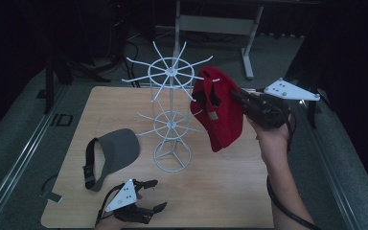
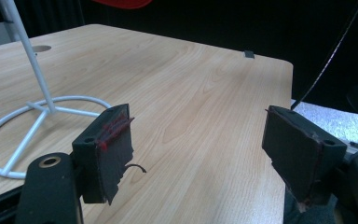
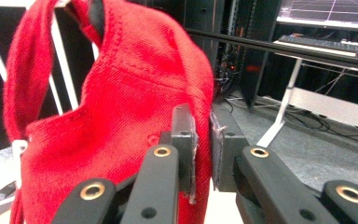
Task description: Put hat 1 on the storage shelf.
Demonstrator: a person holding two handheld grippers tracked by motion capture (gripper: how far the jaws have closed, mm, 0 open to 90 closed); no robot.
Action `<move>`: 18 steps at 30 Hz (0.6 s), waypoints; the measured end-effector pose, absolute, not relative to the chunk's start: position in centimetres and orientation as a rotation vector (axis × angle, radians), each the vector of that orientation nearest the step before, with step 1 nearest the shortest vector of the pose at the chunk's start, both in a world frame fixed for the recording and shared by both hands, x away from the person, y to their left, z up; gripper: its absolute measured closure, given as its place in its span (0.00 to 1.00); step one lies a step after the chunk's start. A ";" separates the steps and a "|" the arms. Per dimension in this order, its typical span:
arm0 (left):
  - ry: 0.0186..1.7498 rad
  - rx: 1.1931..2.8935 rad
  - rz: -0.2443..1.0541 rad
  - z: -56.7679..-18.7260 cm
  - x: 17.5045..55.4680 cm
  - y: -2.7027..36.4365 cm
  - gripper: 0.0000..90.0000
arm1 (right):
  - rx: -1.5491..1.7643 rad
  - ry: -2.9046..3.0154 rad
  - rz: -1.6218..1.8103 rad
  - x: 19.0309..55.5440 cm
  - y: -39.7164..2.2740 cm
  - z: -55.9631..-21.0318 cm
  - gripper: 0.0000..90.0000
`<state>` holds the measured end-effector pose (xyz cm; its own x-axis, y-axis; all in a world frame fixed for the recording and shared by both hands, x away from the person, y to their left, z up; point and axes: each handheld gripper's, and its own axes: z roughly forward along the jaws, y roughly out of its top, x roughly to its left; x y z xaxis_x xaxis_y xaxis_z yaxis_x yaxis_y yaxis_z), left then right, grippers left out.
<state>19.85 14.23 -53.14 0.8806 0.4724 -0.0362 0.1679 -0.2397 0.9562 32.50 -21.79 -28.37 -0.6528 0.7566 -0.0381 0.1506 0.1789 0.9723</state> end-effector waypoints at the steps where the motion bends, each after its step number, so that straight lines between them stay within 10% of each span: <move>1: 0.482 1.814 0.306 -53.1 19.9 14.2 0.28 | 0.850 1.933 1.501 32.5 -21.8 -28.4 0.90; 18: 0.566 1.773 0.300 -53.3 20.0 14.7 0.24 | 0.823 1.958 1.522 31.2 -23.7 -29.6 0.64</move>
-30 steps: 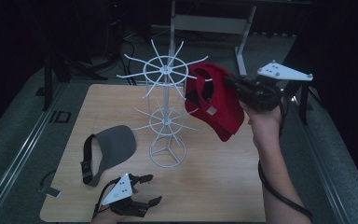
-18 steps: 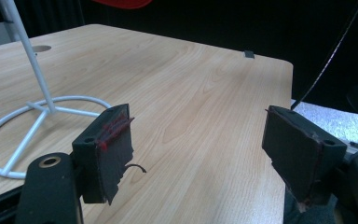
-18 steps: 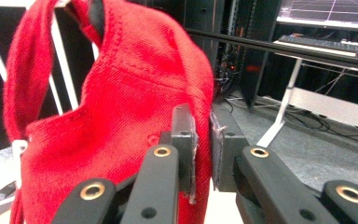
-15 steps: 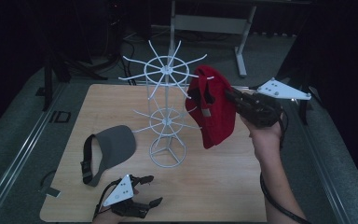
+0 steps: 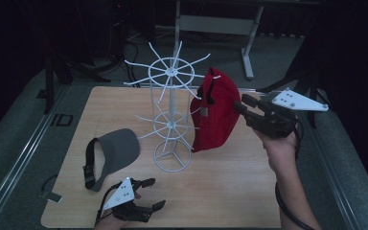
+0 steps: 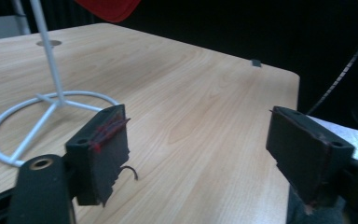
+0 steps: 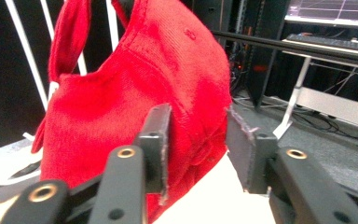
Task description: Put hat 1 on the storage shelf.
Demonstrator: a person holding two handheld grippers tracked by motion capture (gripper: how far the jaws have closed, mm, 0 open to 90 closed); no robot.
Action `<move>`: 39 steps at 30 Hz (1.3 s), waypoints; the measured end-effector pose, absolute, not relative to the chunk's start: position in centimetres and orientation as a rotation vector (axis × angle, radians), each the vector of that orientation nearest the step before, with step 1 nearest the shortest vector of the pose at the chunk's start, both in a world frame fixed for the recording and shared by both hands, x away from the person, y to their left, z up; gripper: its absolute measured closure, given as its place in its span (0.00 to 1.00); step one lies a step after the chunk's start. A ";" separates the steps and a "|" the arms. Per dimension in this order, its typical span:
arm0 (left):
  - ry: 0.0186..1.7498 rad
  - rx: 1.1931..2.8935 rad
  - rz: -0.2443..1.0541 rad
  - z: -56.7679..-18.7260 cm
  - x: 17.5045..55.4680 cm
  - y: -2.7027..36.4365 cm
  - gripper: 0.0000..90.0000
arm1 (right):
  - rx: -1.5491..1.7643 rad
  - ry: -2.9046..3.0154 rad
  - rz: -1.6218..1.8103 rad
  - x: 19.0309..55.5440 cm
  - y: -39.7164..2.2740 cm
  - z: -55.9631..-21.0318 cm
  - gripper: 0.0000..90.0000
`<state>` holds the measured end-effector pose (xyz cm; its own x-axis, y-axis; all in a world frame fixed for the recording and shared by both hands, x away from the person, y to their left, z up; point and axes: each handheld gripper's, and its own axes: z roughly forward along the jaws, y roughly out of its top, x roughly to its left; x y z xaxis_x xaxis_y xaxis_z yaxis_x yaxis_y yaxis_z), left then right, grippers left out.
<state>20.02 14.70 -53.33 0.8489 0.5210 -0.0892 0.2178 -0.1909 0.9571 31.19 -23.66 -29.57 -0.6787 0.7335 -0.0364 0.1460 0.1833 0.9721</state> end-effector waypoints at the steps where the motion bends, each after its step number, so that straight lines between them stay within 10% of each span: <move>1: 0.565 1.774 0.302 -53.4 20.0 14.7 0.23 | 0.819 1.958 1.522 31.0 -23.8 -29.7 0.62; 32: 0.583 1.853 0.305 -53.5 19.4 15.3 0.21 | 0.957 1.993 1.518 27.9 -30.3 -37.0 0.44; 39: 0.605 1.867 0.282 -53.8 19.5 15.7 0.21 | 1.010 2.073 1.473 28.3 -30.8 -40.7 0.21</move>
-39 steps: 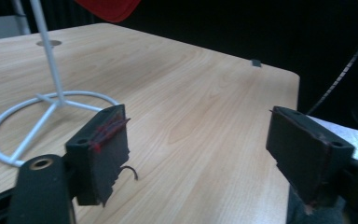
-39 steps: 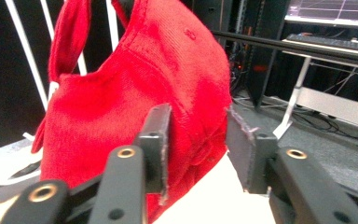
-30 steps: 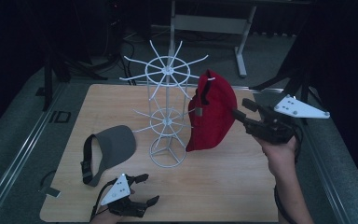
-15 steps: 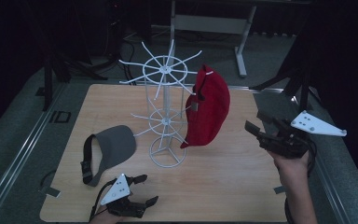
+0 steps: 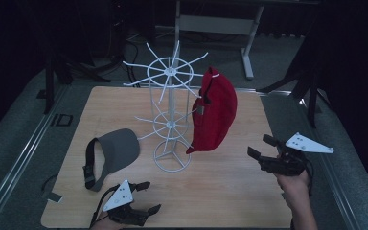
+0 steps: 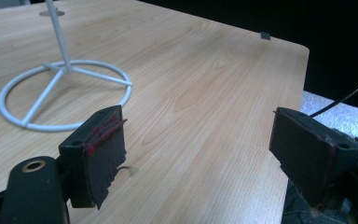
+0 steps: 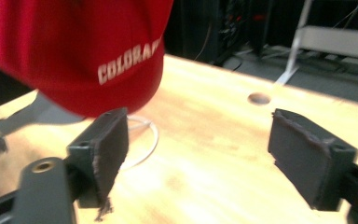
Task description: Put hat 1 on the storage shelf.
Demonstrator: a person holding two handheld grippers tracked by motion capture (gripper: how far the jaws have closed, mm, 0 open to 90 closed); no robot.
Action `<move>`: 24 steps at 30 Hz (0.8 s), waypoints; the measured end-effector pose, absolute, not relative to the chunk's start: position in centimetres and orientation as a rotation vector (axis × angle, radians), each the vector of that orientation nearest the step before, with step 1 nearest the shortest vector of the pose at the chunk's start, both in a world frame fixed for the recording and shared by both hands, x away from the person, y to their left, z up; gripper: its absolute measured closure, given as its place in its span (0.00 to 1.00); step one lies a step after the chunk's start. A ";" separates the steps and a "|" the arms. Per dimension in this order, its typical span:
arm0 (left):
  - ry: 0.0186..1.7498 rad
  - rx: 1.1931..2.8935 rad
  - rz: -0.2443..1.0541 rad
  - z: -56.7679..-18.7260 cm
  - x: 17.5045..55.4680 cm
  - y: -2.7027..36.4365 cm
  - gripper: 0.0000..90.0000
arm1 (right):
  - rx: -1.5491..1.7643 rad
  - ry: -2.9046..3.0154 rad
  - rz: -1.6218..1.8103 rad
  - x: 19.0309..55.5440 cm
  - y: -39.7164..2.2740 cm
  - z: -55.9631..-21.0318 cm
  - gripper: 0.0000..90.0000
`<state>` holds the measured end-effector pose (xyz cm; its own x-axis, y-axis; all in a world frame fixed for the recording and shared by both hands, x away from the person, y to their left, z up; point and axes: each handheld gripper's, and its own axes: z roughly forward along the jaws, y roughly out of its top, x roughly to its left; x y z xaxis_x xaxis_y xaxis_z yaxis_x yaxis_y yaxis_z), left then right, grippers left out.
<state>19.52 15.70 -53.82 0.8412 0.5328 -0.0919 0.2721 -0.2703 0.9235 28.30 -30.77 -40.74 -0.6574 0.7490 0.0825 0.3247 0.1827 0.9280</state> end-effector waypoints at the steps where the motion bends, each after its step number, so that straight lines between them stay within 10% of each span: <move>1: 0.609 1.866 0.281 -53.9 19.5 15.8 0.21 | 1.007 2.077 1.454 28.3 -30.8 -41.1 0.19; 24: 0.632 1.865 0.287 -54.2 19.7 16.6 0.21 | 1.227 2.017 1.264 28.4 -34.6 -52.0 0.20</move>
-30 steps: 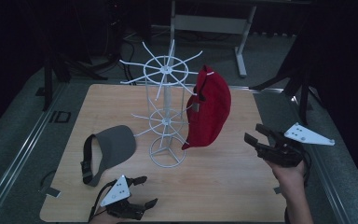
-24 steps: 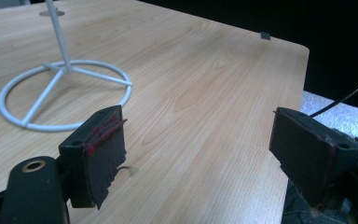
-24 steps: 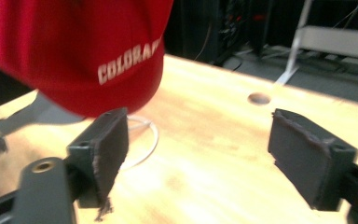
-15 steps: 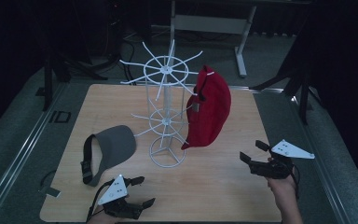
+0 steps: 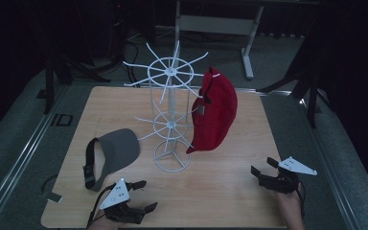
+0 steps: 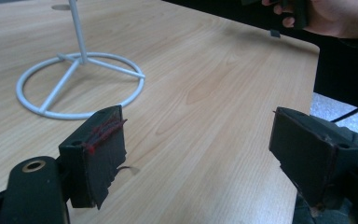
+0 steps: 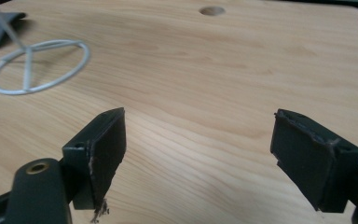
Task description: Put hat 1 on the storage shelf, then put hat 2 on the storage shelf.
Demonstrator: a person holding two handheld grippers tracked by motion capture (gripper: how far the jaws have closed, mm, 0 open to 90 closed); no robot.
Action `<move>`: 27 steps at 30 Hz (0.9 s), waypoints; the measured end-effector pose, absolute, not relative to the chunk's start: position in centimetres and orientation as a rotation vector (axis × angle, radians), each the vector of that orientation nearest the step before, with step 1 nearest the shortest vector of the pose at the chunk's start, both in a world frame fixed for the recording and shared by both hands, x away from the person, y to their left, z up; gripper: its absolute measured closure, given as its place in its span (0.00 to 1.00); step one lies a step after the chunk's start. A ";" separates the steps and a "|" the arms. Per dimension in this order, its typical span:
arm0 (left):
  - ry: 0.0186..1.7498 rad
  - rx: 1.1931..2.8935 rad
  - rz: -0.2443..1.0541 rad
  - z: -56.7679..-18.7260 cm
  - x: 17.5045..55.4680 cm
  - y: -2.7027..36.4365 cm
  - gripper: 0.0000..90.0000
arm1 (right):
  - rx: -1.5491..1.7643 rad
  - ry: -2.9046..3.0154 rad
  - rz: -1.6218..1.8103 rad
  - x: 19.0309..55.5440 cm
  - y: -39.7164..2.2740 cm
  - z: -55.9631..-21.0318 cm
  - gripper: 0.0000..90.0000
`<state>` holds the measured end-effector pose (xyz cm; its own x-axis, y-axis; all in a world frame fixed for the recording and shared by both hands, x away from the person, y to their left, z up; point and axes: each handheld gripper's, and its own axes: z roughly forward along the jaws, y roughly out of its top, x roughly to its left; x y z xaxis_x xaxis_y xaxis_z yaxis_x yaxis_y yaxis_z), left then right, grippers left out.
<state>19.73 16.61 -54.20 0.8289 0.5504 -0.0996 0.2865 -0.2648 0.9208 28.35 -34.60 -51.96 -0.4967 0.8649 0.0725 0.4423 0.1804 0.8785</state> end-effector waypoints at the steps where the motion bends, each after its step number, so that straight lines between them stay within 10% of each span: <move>1: 0.634 1.865 0.288 -54.2 19.7 16.7 0.21 | 1.250 2.005 1.274 28.4 -35.0 -52.2 0.20; 27: 0.830 1.805 0.465 -53.9 18.7 25.5 0.25 | 1.320 1.892 1.231 27.7 -37.3 -55.1 0.20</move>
